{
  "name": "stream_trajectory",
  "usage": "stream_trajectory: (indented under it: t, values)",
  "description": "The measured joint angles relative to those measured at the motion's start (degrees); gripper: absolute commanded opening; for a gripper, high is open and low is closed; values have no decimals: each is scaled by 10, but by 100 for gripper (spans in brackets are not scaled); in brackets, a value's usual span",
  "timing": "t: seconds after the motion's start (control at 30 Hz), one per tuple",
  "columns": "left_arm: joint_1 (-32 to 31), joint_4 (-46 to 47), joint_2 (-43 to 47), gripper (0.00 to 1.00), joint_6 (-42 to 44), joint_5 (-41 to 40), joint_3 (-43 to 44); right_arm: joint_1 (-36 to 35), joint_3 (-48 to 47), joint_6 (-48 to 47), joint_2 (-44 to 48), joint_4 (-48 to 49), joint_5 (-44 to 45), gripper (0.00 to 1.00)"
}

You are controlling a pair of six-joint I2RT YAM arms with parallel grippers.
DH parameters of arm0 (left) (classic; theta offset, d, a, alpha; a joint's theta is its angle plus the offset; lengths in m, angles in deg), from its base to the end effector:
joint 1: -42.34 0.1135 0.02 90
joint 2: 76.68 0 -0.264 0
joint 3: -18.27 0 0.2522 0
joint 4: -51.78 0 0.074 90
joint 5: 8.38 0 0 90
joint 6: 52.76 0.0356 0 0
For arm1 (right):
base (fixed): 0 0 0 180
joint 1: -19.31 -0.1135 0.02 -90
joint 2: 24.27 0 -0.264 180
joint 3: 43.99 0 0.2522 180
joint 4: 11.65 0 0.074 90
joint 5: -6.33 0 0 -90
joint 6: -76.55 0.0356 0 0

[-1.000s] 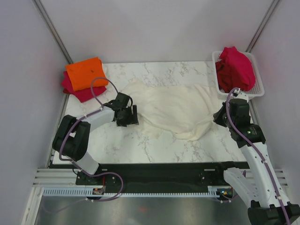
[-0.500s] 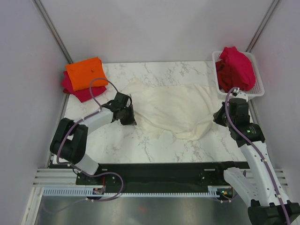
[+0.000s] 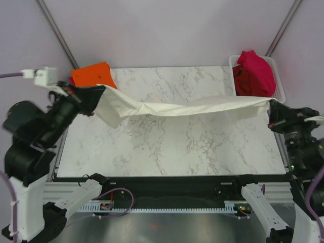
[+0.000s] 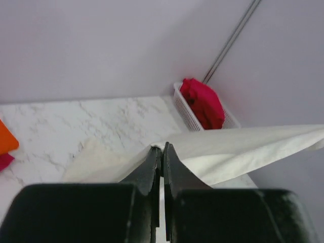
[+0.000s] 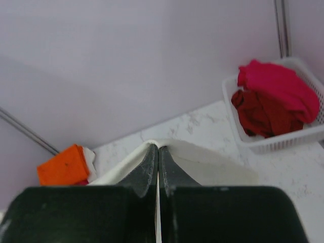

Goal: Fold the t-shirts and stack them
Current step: Flatten the tshirt out

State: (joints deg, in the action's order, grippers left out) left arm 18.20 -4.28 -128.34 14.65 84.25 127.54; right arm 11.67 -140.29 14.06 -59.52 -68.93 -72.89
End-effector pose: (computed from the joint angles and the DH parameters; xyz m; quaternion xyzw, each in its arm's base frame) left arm 0.0914 -0.0427 0.5365 0.0259 0.6970 -0.2988 0.6513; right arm 0.0358 -0.0019 0.4937 0.1849 0.6584 0.1582 0.7122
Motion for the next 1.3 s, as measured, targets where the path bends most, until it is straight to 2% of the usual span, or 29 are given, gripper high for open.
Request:
stream_trajectory:
  t: [0.13, 0.27, 0.5, 0.67, 0.83, 0.9, 1.03, 1.07, 1.1, 1.13, 1.17, 1.27, 1.3]
  values:
    - [0, -28, 52, 2, 32, 23, 129, -1, -91, -3, 38, 4, 30, 0]
    - [0, -40, 78, 2, 57, 68, 214, -1, -164, -12, 76, 2, 49, 0]
    - [12, -58, 100, 2, 99, 88, 296, -20, -241, -45, 95, 14, 70, 0]
    - [12, -57, 66, 2, 132, 81, 316, -34, -257, -66, 35, 15, 100, 0]
    - [9, -49, -84, 2, 168, 19, 340, -37, -249, -87, -137, 38, 156, 0]
    - [20, -33, -186, 2, 183, 4, 351, -37, -231, -93, -231, 61, 181, 0]
    - [95, -14, -405, 2, 191, 24, 361, -30, -171, -91, -443, 100, 192, 0]
    - [111, -14, -472, 7, 191, 30, 378, -27, -162, -88, -487, 104, 191, 0]
    - [126, -12, -547, 36, 191, 32, 405, -23, -158, -85, -539, 104, 190, 11]
    - [140, -12, -631, 99, 193, 35, 442, -19, -160, -78, -598, 100, 187, 37]
    - [151, -13, -707, 100, 193, 36, 475, -15, -179, -70, -656, 87, 184, 70]
    - [177, -27, -873, 100, 181, 47, 522, -7, -310, -61, -825, 27, 171, 98]
    - [184, -39, -900, 100, 176, 50, 510, -4, -334, -58, -861, 28, 164, 98]
